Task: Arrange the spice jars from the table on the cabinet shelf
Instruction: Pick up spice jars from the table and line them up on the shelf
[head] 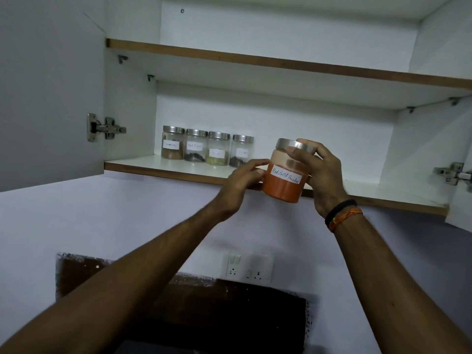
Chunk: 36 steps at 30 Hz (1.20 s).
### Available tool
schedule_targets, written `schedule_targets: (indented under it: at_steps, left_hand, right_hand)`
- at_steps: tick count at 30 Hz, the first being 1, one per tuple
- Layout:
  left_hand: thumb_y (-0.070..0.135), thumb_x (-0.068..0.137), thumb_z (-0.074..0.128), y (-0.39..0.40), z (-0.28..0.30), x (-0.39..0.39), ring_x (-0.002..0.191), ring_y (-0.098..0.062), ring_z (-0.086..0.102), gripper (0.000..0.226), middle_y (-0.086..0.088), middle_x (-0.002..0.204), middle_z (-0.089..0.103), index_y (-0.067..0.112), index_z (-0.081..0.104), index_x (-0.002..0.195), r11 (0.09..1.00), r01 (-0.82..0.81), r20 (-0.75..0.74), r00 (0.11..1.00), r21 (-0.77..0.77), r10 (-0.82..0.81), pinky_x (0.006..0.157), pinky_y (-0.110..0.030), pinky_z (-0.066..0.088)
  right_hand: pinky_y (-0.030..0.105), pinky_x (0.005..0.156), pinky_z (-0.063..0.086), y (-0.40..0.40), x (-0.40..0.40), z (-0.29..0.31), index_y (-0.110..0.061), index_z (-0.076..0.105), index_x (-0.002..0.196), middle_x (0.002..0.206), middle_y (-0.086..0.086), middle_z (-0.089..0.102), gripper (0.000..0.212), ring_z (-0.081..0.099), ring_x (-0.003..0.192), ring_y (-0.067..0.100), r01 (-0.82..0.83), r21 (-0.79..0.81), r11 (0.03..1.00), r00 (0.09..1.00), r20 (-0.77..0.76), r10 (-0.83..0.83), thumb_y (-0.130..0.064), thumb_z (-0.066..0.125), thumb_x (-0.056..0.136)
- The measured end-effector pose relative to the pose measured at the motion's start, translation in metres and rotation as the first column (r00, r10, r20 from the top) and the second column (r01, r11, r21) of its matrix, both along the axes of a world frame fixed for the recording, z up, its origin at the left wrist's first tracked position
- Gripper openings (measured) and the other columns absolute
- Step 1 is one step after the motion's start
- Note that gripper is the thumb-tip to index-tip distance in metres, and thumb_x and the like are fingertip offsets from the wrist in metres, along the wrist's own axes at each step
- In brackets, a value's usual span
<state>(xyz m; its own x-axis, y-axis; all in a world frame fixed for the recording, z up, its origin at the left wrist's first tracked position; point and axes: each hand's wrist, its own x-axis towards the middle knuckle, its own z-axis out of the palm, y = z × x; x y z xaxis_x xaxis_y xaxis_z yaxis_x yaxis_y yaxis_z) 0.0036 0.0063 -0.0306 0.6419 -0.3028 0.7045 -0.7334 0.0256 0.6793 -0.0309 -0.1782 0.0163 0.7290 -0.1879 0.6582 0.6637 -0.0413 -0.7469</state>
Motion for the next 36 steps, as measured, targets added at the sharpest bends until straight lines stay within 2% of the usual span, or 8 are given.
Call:
schedule_targets:
  at_steps: [2, 4, 8, 11, 13, 20, 25, 36]
  left_hand:
    - [0.037, 0.099, 0.039, 0.006, 0.011, 0.015, 0.116, -0.015, 0.061, 0.045, -0.001, 0.124, 0.067, 0.016, 0.059, 0.134, 0.961, -0.243, 0.153, 0.963, 0.133, 0.222, 0.100, -0.034, 0.048]
    - [0.036, 0.104, 0.036, 0.009, 0.020, 0.033, 0.115, -0.018, 0.059, 0.042, -0.005, 0.123, 0.067, 0.014, 0.062, 0.128, 0.801, -0.469, 0.389, 0.863, 0.373, 0.324, 0.099, -0.037, 0.047]
    - [0.049, 0.105, 0.025, 0.009, 0.033, 0.061, 0.088, -0.021, 0.060, 0.049, -0.005, 0.094, 0.066, 0.016, 0.059, 0.093, 0.437, -0.516, 0.445, 0.857, 0.737, 0.261, 0.088, -0.048, 0.051]
    - [0.067, 0.099, 0.024, 0.007, 0.038, 0.076, 0.117, -0.025, 0.059, 0.062, -0.007, 0.130, 0.064, 0.022, 0.057, 0.128, 0.325, -0.462, 0.404, 0.885, 0.826, 0.232, 0.107, -0.045, 0.044]
    - [0.070, 0.096, 0.029, 0.006, 0.042, 0.082, 0.138, -0.027, 0.045, 0.073, -0.008, 0.152, 0.047, 0.022, 0.038, 0.150, 0.272, -0.437, 0.397, 0.898, 0.857, 0.190, 0.114, -0.041, 0.032]
    - [0.072, 0.094, 0.032, 0.008, 0.046, 0.089, 0.137, -0.027, 0.043, 0.078, -0.009, 0.153, 0.043, 0.022, 0.030, 0.154, 0.257, -0.432, 0.400, 0.901, 0.865, 0.169, 0.114, -0.047, 0.036]
    - [0.072, 0.093, 0.033, 0.008, 0.046, 0.089, 0.134, -0.025, 0.046, 0.079, -0.009, 0.150, 0.046, 0.022, 0.031, 0.154, 0.246, -0.464, 0.438, 0.885, 0.851, 0.157, 0.112, -0.046, 0.039]
    - [0.069, 0.093, 0.041, 0.007, 0.051, 0.087, 0.140, -0.025, 0.040, 0.076, -0.006, 0.154, 0.043, 0.023, 0.036, 0.153, 0.286, -0.423, 0.387, 0.905, 0.860, 0.175, 0.115, -0.042, 0.034]
  right_hand:
    - [0.021, 0.065, 0.056, -0.004, 0.005, 0.006, -0.018, 0.068, 0.116, 0.106, -0.001, 0.072, 0.039, 0.073, 0.084, 0.009, 0.016, 0.032, 0.999, 0.999, 0.028, -0.017, -0.027, 0.081, 0.079]
    - [0.024, 0.068, 0.057, -0.007, 0.012, 0.012, -0.017, 0.067, 0.118, 0.111, 0.004, 0.070, 0.040, 0.072, 0.091, 0.016, 0.035, 0.059, 0.998, 0.999, 0.038, -0.037, -0.025, 0.080, 0.081]
    - [0.027, 0.070, 0.058, -0.010, 0.029, 0.022, -0.017, 0.067, 0.116, 0.115, 0.006, 0.069, 0.037, 0.070, 0.101, 0.025, 0.064, 0.049, 0.997, 0.996, 0.056, -0.067, -0.023, 0.079, 0.081]
    - [0.030, 0.072, 0.058, -0.012, 0.046, 0.029, -0.018, 0.067, 0.117, 0.118, 0.006, 0.068, 0.039, 0.068, 0.104, 0.026, 0.077, -0.006, 0.997, 0.996, 0.053, -0.077, -0.023, 0.080, 0.081]
    - [0.029, 0.070, 0.058, -0.014, 0.059, 0.035, -0.017, 0.066, 0.119, 0.118, 0.006, 0.067, 0.041, 0.068, 0.104, 0.025, 0.089, -0.036, 0.995, 0.995, 0.049, -0.087, -0.023, 0.080, 0.081]
    - [0.040, 0.085, 0.060, -0.018, 0.124, 0.043, -0.018, 0.065, 0.117, 0.117, 0.005, 0.065, 0.041, 0.066, 0.105, 0.025, 0.145, -0.127, 0.981, 0.989, -0.015, -0.148, -0.025, 0.080, 0.080]
    - [0.031, 0.076, 0.058, -0.016, 0.165, 0.034, -0.021, 0.064, 0.115, 0.112, 0.001, 0.066, 0.044, 0.065, 0.101, 0.021, 0.171, -0.202, 0.964, 0.979, -0.071, -0.189, -0.029, 0.083, 0.077]
    - [0.047, 0.096, 0.052, -0.026, 0.215, 0.048, -0.011, 0.061, 0.117, 0.125, 0.010, 0.062, 0.035, 0.059, 0.114, 0.033, 0.113, -0.363, 0.925, 0.976, -0.132, -0.171, -0.019, 0.075, 0.086]
